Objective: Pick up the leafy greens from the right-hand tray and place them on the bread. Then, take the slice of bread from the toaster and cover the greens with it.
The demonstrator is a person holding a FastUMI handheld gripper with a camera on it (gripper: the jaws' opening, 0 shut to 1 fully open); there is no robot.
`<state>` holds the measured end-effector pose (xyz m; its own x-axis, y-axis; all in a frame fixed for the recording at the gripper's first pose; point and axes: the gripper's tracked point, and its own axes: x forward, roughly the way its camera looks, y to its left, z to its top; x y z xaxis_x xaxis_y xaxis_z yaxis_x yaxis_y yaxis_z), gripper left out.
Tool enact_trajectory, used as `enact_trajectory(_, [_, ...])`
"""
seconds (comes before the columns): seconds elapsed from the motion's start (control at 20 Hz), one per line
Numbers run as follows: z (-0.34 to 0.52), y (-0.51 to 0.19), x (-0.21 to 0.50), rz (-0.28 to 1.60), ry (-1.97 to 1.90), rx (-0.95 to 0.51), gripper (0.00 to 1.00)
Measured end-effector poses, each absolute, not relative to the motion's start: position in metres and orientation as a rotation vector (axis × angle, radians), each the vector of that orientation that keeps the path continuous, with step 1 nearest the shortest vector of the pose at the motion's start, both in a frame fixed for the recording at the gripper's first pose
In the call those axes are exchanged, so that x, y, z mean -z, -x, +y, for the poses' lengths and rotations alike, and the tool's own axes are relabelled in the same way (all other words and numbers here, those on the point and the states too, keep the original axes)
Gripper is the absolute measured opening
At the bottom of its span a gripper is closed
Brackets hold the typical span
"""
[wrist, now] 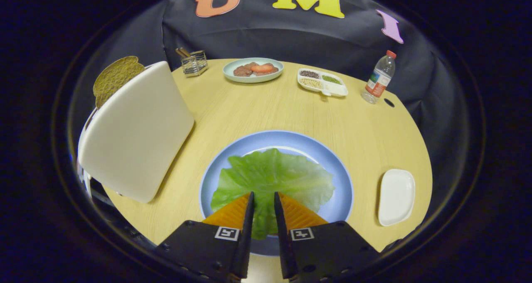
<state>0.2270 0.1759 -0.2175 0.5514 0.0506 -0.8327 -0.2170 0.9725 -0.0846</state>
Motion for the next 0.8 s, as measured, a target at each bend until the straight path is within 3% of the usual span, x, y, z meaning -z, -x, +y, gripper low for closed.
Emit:
enact_trajectory(0.05, [0.176, -0.228, 0.219, 0.981, 0.191, -0.165, 0.31])
enact_trajectory(0.25, [0.171, -0.221, 0.213, 0.989, 0.205, -0.152, 0.7])
enact_trajectory(0.3, [0.17, -0.222, 0.206, 0.972, 0.215, -0.148, 0.85])
enact_trajectory(0.4, [0.171, -0.225, 0.187, 0.927, 0.221, -0.145, 0.97])
enact_trajectory(0.8, [0.236, -0.237, 0.089, 0.787, 0.166, -0.186, 0.97])
